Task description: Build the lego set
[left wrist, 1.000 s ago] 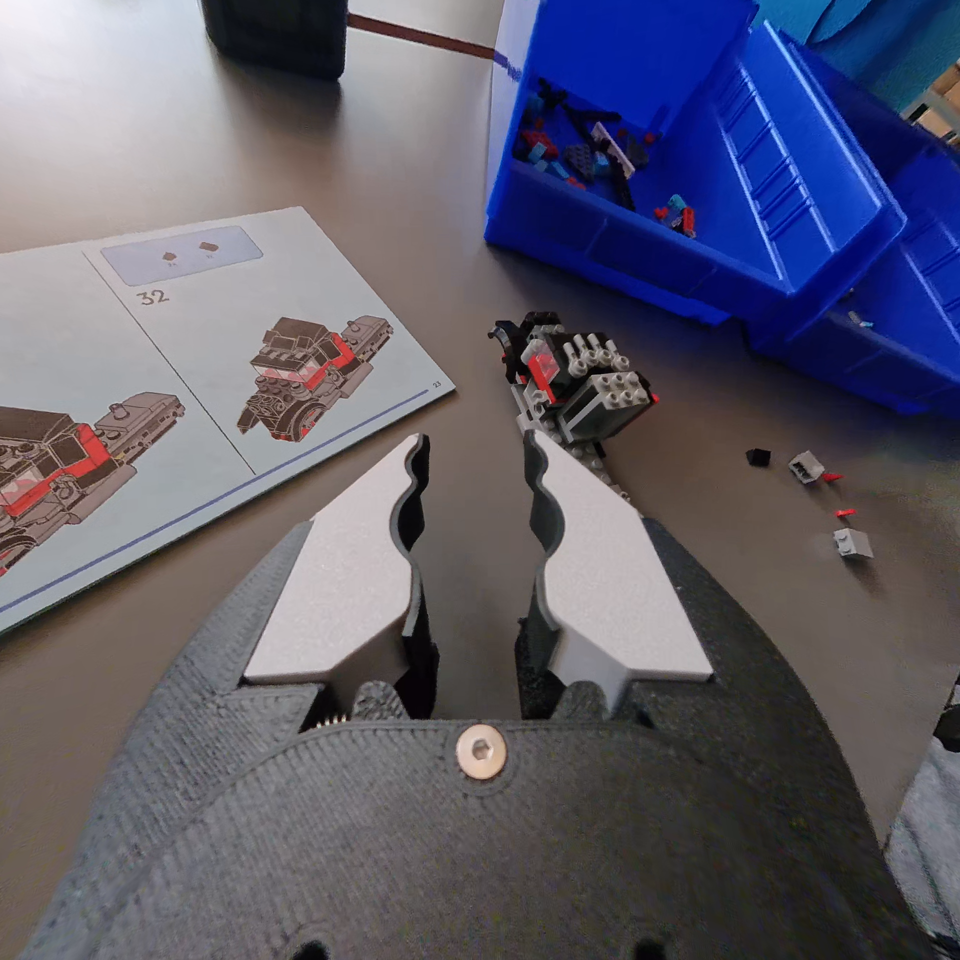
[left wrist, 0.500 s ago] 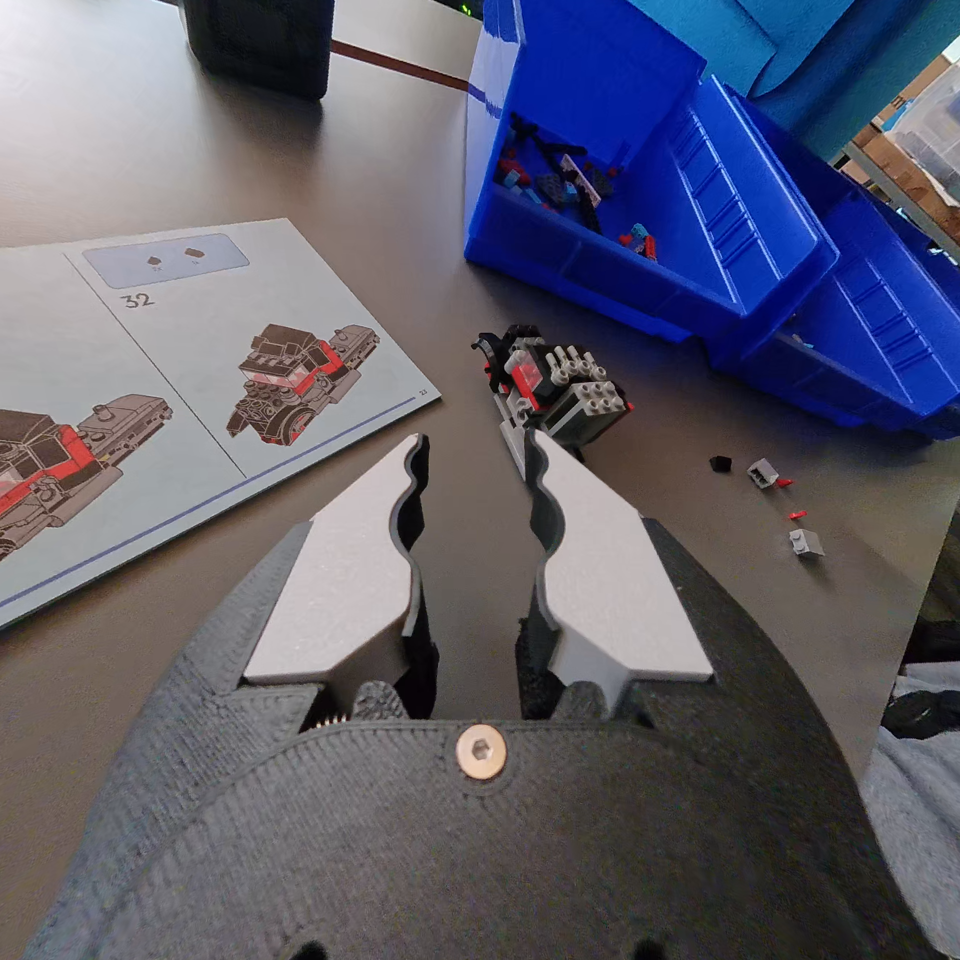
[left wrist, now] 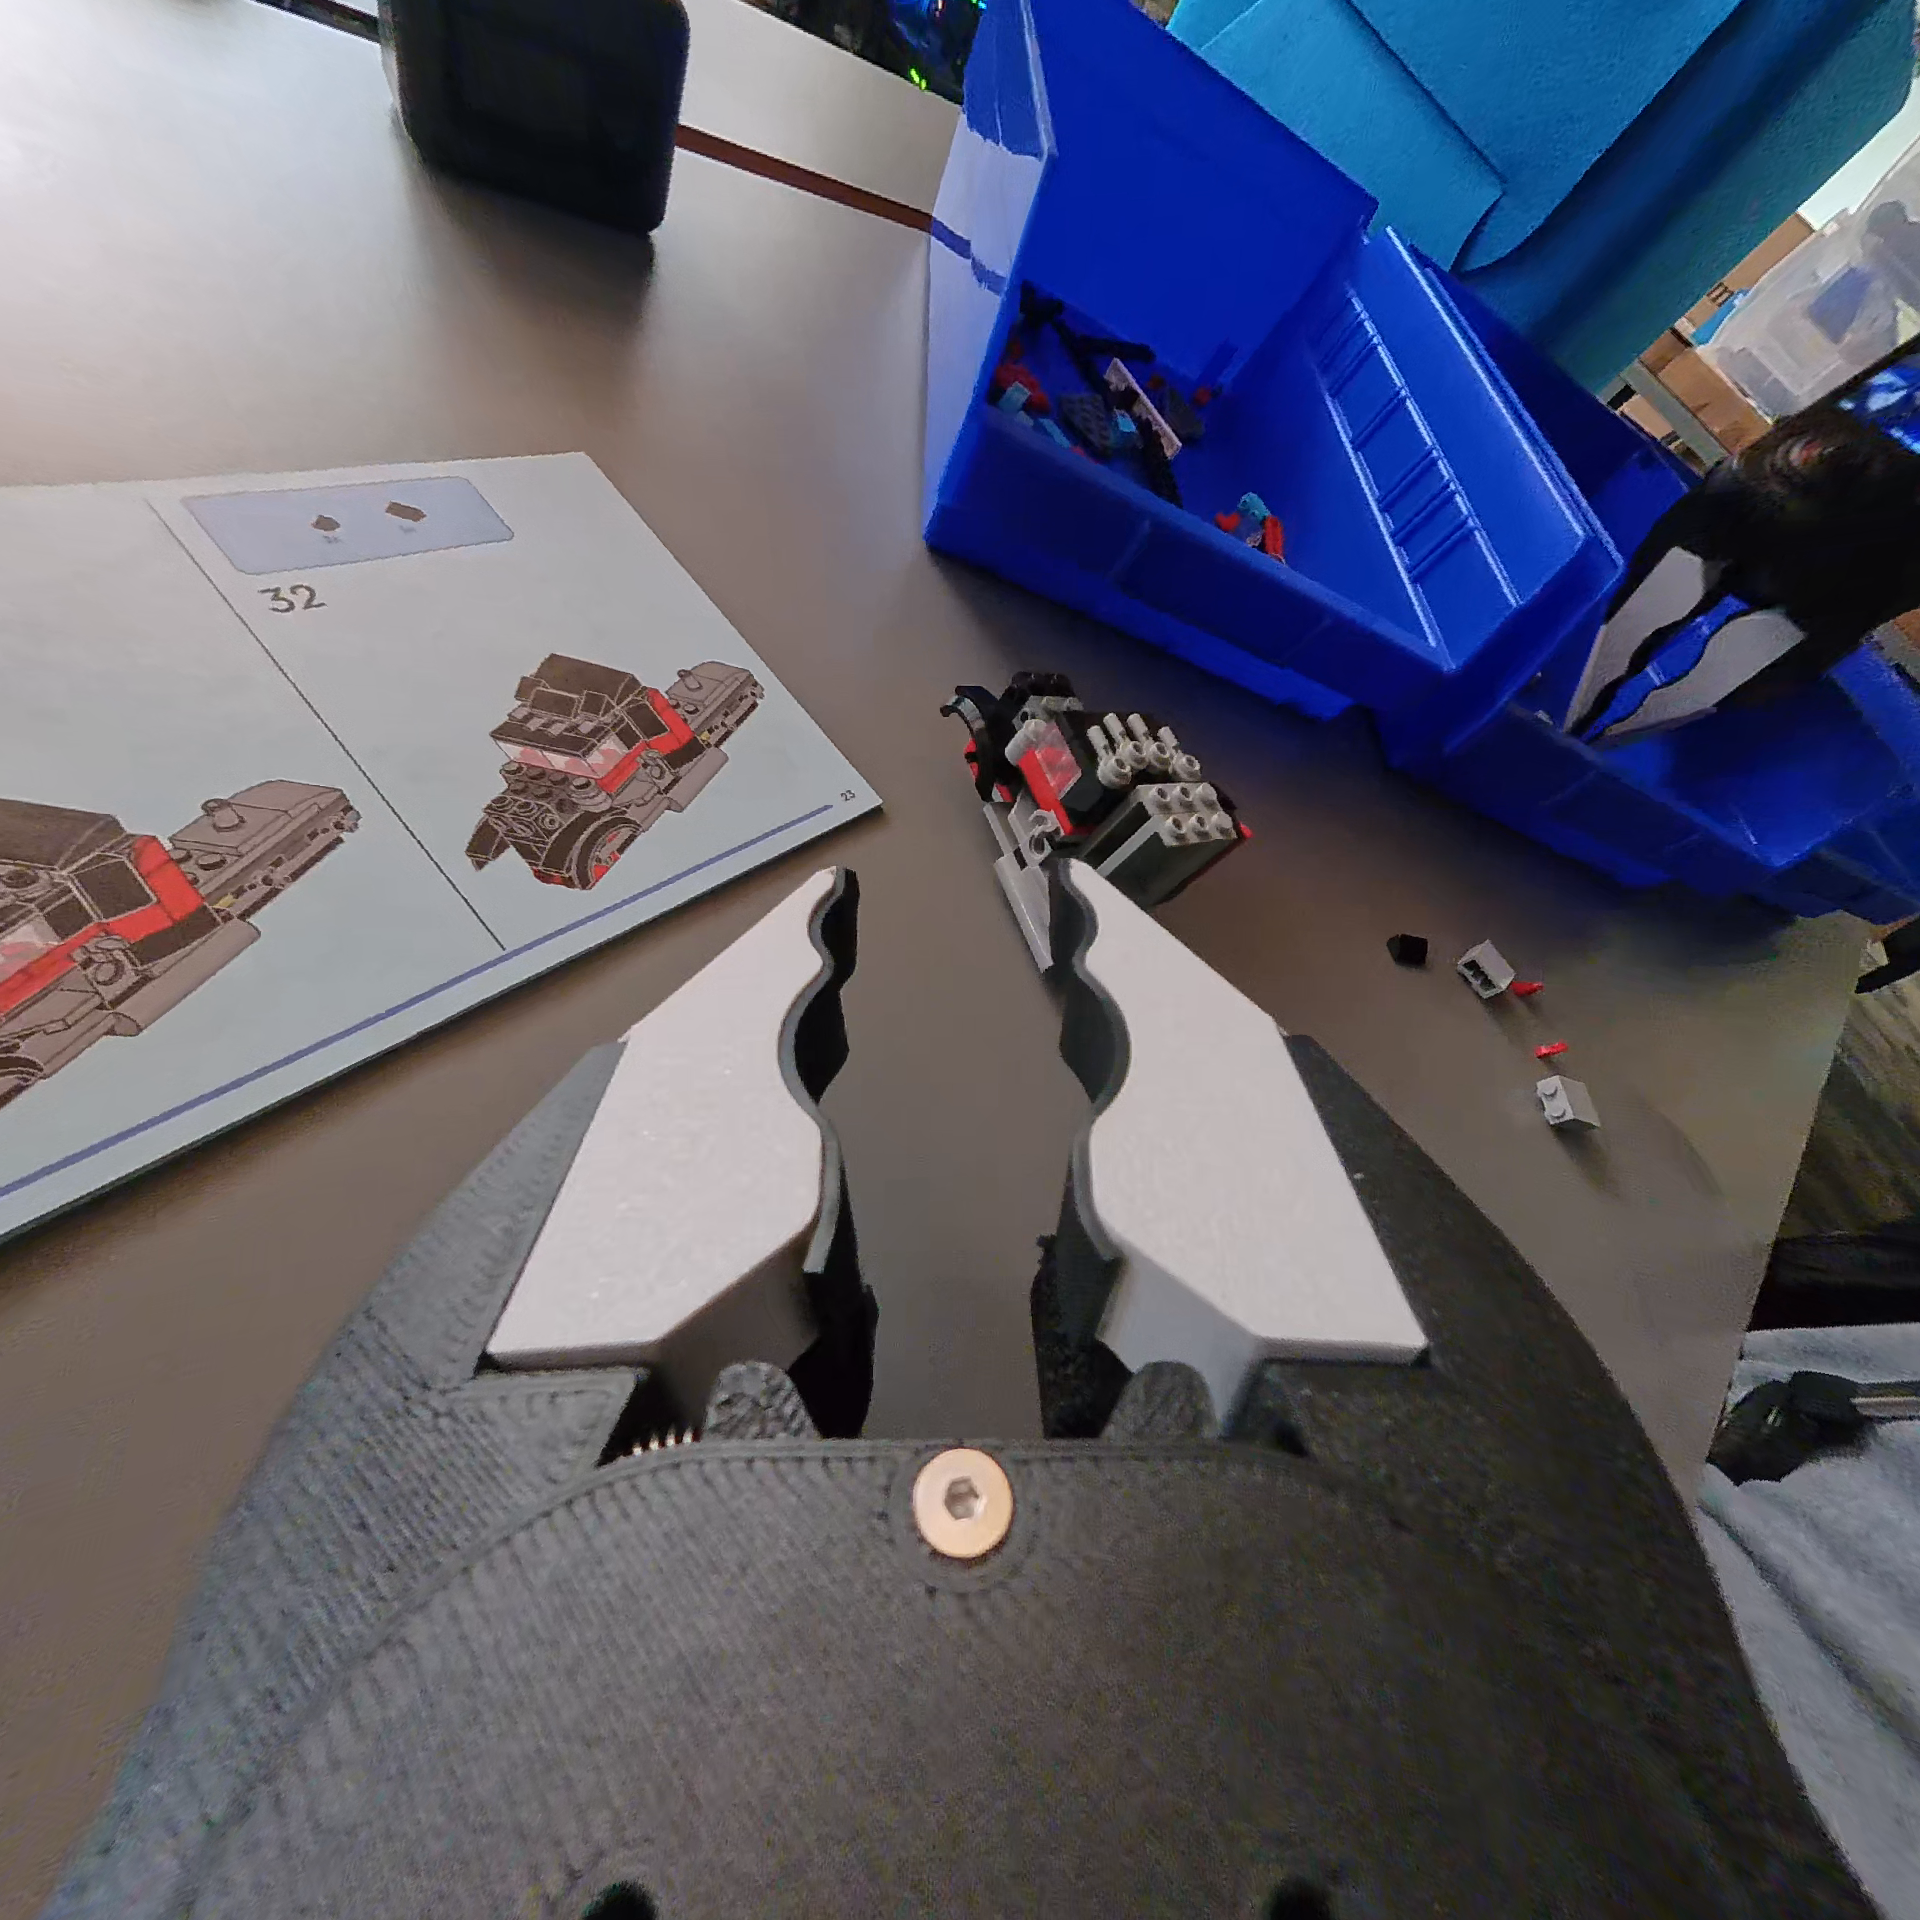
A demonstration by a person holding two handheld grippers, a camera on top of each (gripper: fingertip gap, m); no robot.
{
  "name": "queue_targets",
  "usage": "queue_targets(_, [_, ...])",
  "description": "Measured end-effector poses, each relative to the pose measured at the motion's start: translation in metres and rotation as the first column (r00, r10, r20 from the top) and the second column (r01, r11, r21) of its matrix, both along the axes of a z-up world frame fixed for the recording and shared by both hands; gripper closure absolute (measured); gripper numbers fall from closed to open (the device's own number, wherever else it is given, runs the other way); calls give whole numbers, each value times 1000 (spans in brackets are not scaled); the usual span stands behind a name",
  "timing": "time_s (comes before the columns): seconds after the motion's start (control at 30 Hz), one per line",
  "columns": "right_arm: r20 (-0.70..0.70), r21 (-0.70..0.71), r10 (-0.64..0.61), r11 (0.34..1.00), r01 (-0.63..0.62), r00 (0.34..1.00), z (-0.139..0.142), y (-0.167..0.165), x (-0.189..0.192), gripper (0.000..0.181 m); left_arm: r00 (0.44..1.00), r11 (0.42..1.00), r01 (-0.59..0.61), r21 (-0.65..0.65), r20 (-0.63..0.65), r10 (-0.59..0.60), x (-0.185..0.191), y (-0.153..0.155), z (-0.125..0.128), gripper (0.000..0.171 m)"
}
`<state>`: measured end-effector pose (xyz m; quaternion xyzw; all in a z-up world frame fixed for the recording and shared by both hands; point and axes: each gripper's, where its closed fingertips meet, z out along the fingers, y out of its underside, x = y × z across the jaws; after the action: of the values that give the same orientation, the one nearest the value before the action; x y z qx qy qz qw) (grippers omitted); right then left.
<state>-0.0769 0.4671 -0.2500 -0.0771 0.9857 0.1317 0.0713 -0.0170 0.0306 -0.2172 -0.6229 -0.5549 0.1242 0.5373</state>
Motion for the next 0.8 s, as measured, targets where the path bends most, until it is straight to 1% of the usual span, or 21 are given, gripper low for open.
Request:
queue_targets(0.1, [18,-10,1,1000,-1,1000,-2,-4,4,171,1000,1000,9,1,8,-9,0,1,-1,134])
queue_targets(0.2, [-2,17,18,1000,-18,1000,-7,-1,2,166,1000,1000,10,7,8,-10,0,1,-1,134])
queue_targets(0.37, [-48,30,37,999,-35,998,-10,-1,-1,171,1000,1000,11,19,2,-11,0,1,1,134])
queue_targets(0.47, [-68,37,47,998,-45,997,-10,-1,-2,171,1000,1000,12,21,0,-12,1,1,1,134])
queue_targets(0.6, [-97,23,30,999,-28,995,-7,-1,-3,171,1000,1000,14,28,-8,-13,1,1,3,134])
queue_targets(0.67, [-138,-40,-10,999,4,990,4,-6,-7,171,1000,999,14,34,-12,-14,1,0,4,134])
queue_targets(0.73, [-177,-193,-93,980,58,980,25,-24,-9,171,1000,999,15,39,-15,-15,2,0,4,134])
queue_targets(0.77, [-186,-291,-147,953,88,972,39,-36,-8,171,1000,999,15,41,-17,-14,2,0,5,134])
queue_targets(0.8, [-190,-397,-200,911,111,961,54,-50,-6,171,1000,999,13,43,-19,-12,2,0,5,134])
